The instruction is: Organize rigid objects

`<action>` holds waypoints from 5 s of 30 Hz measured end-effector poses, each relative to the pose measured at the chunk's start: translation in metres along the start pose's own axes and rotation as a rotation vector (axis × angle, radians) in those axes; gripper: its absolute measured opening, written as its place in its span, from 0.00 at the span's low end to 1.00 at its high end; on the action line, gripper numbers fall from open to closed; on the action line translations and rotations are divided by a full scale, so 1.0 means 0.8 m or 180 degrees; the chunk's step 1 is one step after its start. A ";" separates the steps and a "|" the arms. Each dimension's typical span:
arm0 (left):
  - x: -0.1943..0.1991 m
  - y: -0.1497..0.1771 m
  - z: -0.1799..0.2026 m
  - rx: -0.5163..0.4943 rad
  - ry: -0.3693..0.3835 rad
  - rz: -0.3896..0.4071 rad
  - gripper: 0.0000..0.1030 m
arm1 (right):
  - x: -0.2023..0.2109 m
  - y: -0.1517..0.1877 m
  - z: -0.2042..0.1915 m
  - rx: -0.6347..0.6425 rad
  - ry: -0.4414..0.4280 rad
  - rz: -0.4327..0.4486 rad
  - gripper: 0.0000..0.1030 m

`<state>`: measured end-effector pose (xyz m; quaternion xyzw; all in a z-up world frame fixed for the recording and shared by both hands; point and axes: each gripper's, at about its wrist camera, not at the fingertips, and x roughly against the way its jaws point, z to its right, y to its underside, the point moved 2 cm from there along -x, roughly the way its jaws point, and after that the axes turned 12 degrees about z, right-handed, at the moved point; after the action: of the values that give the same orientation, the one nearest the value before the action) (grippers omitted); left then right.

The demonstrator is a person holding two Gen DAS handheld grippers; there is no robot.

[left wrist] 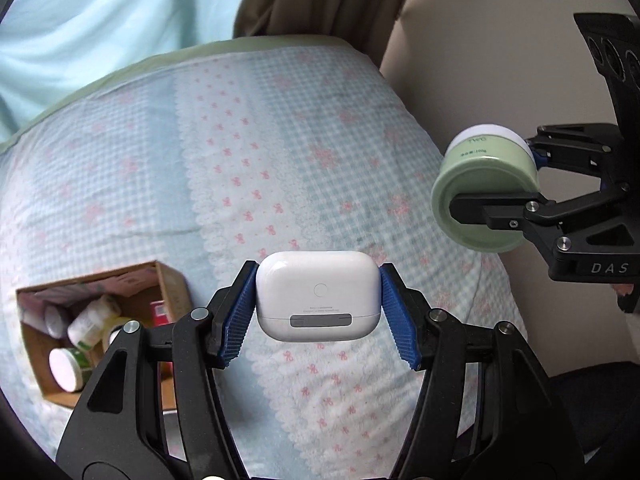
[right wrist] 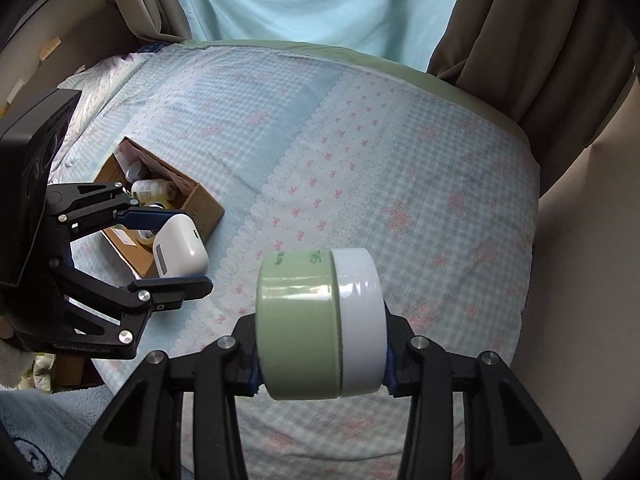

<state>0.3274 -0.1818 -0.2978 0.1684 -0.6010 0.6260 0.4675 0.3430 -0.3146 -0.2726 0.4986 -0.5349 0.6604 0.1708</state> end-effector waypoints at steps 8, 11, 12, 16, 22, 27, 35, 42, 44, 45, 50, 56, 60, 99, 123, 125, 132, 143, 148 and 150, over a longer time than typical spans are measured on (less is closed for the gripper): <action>0.121 -0.003 -0.083 0.0223 -0.0290 0.0340 0.55 | 0.036 -0.052 -0.102 -0.0214 -0.0052 0.0210 0.39; 0.159 0.002 -0.122 0.0210 -0.0344 0.0420 0.55 | 0.040 -0.065 -0.142 -0.0318 -0.0009 0.0291 0.39; 0.170 0.004 -0.134 0.0205 -0.0355 0.0436 0.55 | 0.040 -0.068 -0.155 -0.0358 0.0016 0.0306 0.39; 0.209 0.018 -0.183 0.0197 -0.0334 0.0435 0.55 | 0.035 -0.082 -0.208 -0.0553 0.0076 0.0341 0.39; 0.240 0.048 -0.253 0.0106 -0.0243 0.0314 0.55 | 0.005 -0.096 -0.280 -0.0901 0.0167 0.0300 0.39; 0.239 0.076 -0.309 0.0053 -0.0159 0.0147 0.55 | -0.035 -0.097 -0.326 -0.1199 0.0245 0.0192 0.39; 0.200 0.111 -0.371 0.0121 -0.0149 -0.0111 0.55 | -0.102 -0.080 -0.360 -0.1607 0.0339 -0.0063 0.39; 0.135 0.126 -0.394 0.0025 -0.0117 -0.0366 0.55 | -0.174 -0.062 -0.358 -0.1767 0.0403 -0.0292 0.39; 0.114 0.127 -0.400 -0.0011 -0.0100 -0.0459 0.55 | -0.196 -0.054 -0.354 -0.1841 0.0416 -0.0380 0.39; 0.104 0.128 -0.402 -0.0027 -0.0086 -0.0503 0.55 | -0.207 -0.050 -0.352 -0.1890 0.0410 -0.0424 0.39; 0.046 0.131 -0.411 -0.0091 -0.0061 -0.0740 0.55 | -0.255 -0.035 -0.342 -0.2097 0.0307 -0.0611 0.39; -0.004 0.132 -0.418 -0.0204 -0.0081 -0.0925 0.55 | -0.296 -0.024 -0.334 -0.2333 0.0190 -0.0813 0.39; -0.017 0.130 -0.423 -0.0294 -0.0131 -0.0977 0.55 | -0.314 -0.017 -0.333 -0.2568 0.0011 -0.0888 0.39; 0.197 0.110 -0.388 0.0116 -0.0500 -0.0129 1.00 | -0.133 -0.022 -0.344 -0.2408 0.0308 -0.0253 1.00; 0.534 0.071 -0.173 0.0061 -0.1213 0.1890 1.00 | 0.272 -0.039 -0.369 -0.1079 0.1268 0.1626 1.00; 0.540 0.076 -0.156 0.0028 -0.1238 0.1960 1.00 | 0.289 -0.031 -0.370 -0.1028 0.1339 0.1743 1.00; 0.548 0.092 -0.116 -0.0023 -0.1213 0.2072 1.00 | 0.318 -0.007 -0.371 -0.0923 0.1497 0.1937 1.00; 0.556 0.099 -0.097 -0.0018 -0.1163 0.2117 1.00 | 0.337 0.009 -0.369 -0.0906 0.1537 0.2000 1.00; 0.557 0.100 -0.093 -0.0023 -0.1166 0.2124 1.00 | 0.342 0.010 -0.370 -0.0904 0.1531 0.2028 1.00; 0.558 0.101 -0.092 -0.0034 -0.1186 0.2136 1.00 | 0.343 0.010 -0.371 -0.0896 0.1528 0.2039 1.00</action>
<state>0.0637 0.0687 -0.0168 0.0708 -0.7006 0.6998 0.1201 0.0738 -0.1420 -0.0256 0.1110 -0.6929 0.6980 0.1431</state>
